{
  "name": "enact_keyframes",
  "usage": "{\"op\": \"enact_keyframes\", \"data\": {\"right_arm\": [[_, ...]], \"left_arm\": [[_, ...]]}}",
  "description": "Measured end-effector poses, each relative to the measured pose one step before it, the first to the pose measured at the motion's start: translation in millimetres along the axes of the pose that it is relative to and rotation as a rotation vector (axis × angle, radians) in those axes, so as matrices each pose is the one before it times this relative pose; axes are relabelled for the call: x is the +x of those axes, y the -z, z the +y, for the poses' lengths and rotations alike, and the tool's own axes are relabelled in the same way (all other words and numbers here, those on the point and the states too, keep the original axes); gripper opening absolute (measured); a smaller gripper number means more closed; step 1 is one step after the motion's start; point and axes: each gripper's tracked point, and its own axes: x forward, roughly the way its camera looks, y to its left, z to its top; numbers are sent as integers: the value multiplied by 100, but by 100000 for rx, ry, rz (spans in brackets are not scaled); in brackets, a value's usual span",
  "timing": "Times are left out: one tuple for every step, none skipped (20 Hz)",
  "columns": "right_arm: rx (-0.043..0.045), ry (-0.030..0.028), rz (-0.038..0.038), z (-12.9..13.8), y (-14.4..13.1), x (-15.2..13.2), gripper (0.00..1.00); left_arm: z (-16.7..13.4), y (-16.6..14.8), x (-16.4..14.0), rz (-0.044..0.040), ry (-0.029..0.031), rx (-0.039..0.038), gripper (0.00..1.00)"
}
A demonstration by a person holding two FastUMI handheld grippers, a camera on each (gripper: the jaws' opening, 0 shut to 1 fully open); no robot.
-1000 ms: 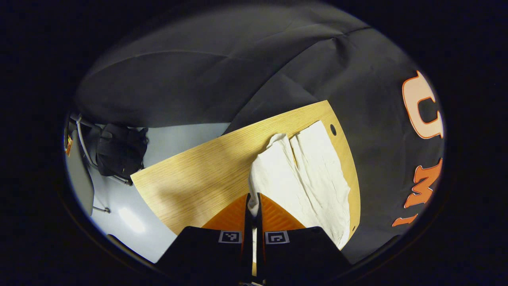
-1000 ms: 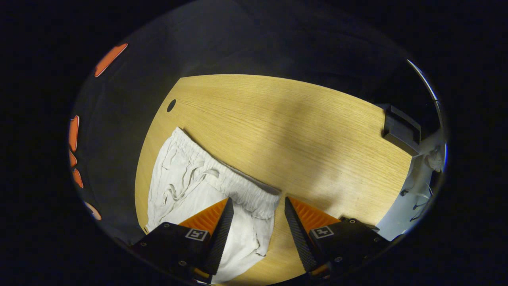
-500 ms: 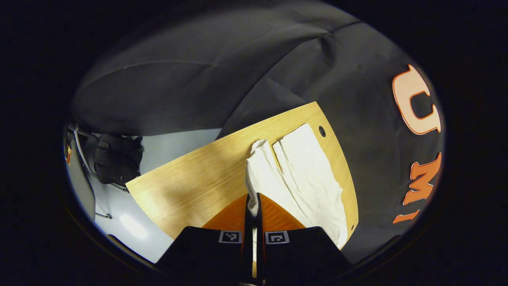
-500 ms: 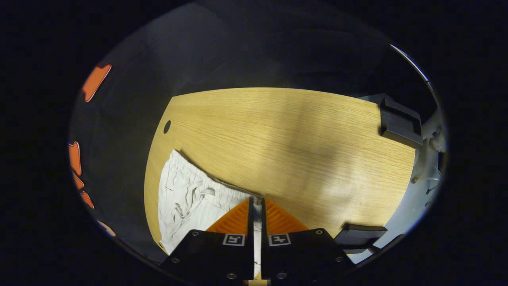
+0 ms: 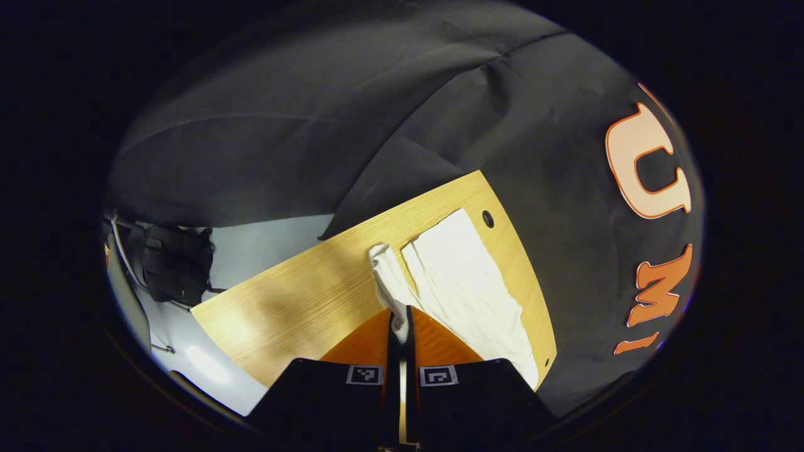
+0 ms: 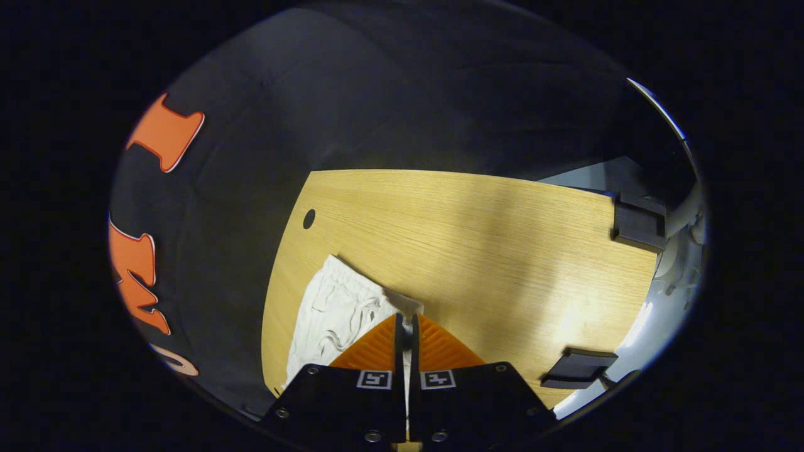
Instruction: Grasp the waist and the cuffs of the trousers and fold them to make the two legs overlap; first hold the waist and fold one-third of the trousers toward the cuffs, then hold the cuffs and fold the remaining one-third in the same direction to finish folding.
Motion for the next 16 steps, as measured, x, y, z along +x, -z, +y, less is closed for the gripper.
{"op": "enact_keyframes", "data": {"right_arm": [[369,-26,143,546,-211,-171,2],[480,169,370,395,-76,-20,2],[442,218,352,460,-63,-69,2],[259,733,142,319,-191,-30,2],[73,609,321,504,-119,23,2],[-21,954,125,452,-128,21,2],[-171,750,427,491,67,1,2],[-61,602,375,181,-2,133,2],[381,535,-73,239,5,126,2],[640,477,229,341,-8,0,2],[1328,806,241,315,20,42,2],[675,793,1111,243,-11,62,2],[542,1480,858,164,-5,128,2],[-315,1438,1098,131,-87,124,2],[-328,594,148,214,-189,125,2],[10,62,465,392,-123,221,2]], "left_arm": [[-332,-400,319,333,359,390,8],[-477,-331,194,707,-25,795,8],[-622,-354,297,942,89,799,8],[-476,-364,237,1296,-440,1160,8],[-264,-283,355,1587,-485,972,8],[-175,-169,670,1837,-868,1028,8],[-246,-267,359,1941,-557,518,8],[-471,-301,484,1737,-663,657,8],[-329,-206,484,1896,-355,899,7],[-206,-226,535,1874,-730,991,8],[-359,-336,621,1736,-166,767,7],[-397,-285,556,2318,-243,974,8],[-302,-211,580,2806,-8,1252,8],[-87,-241,389,2767,-920,1586,8],[-271,-281,431,2082,-509,1601,8],[-263,-493,337,1644,-746,1486,7]]}}
